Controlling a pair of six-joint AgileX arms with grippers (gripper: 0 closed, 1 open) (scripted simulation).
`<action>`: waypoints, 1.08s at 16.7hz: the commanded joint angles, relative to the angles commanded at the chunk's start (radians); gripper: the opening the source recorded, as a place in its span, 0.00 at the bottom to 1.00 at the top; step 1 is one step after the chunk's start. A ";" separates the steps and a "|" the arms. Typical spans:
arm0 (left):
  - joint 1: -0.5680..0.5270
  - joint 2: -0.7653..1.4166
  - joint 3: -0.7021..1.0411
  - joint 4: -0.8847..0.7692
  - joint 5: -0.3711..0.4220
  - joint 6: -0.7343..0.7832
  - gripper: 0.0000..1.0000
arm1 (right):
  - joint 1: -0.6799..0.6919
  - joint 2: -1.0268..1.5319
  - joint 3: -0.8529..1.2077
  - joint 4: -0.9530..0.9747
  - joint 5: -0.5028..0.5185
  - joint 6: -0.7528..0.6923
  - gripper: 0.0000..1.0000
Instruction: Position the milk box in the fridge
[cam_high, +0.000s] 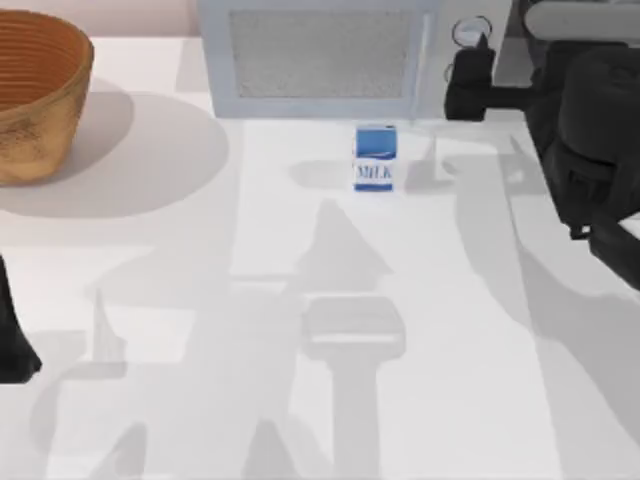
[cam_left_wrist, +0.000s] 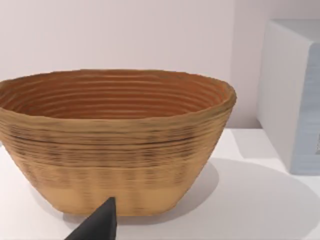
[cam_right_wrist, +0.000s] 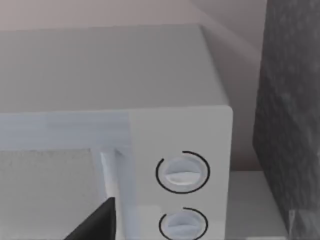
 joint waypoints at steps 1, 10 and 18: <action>0.000 0.000 0.000 0.000 0.000 0.000 1.00 | 0.029 0.106 0.048 0.040 0.031 0.008 1.00; 0.000 0.000 0.000 0.000 0.000 0.000 1.00 | 0.201 0.732 0.334 0.279 0.206 0.054 1.00; 0.000 0.000 0.000 0.000 0.000 0.000 1.00 | 0.209 0.761 0.346 0.288 0.216 0.057 1.00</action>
